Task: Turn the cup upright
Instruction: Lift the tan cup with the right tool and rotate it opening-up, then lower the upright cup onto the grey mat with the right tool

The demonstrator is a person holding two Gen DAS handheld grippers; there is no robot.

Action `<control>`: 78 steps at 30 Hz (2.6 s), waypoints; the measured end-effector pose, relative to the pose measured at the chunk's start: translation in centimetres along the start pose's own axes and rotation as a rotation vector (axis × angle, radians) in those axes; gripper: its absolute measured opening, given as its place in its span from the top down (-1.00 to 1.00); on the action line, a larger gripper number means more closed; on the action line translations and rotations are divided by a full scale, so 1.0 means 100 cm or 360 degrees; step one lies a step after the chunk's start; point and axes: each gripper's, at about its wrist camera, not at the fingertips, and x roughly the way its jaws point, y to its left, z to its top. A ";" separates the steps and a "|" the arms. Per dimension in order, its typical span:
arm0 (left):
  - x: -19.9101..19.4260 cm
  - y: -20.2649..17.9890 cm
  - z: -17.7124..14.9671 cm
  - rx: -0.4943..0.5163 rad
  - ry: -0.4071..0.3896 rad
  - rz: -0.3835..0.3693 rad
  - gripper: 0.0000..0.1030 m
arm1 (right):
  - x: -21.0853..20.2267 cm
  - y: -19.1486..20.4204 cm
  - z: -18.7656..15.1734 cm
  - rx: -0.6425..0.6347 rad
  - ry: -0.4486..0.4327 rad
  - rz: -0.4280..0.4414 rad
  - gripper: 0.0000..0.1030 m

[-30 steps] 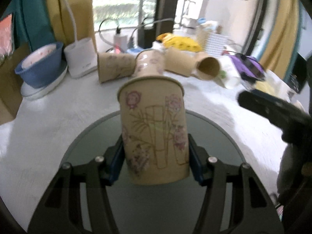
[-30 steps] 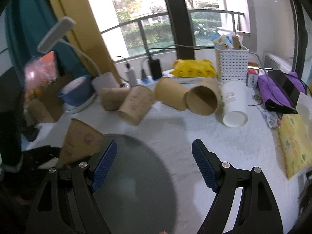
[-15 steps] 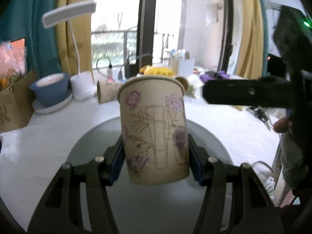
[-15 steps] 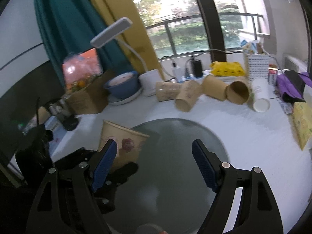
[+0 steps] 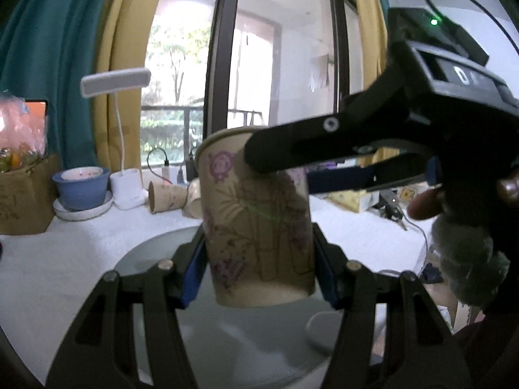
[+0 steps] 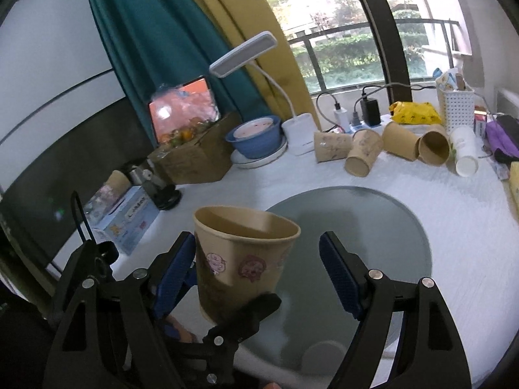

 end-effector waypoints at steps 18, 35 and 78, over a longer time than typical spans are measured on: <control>-0.019 -0.011 -0.001 0.0079 -0.0123 -0.0068 -0.15 | -0.003 0.010 0.002 0.0066 0.0027 0.0090 -0.56; -0.018 -0.011 -0.004 0.0079 -0.0034 -0.0077 -0.48 | -0.001 0.004 0.003 0.0088 0.0010 0.0079 -0.29; 0.022 0.144 -0.006 -0.0436 0.0527 0.0479 -0.49 | 0.116 -0.037 0.010 -0.0395 -0.0052 -0.0638 -0.29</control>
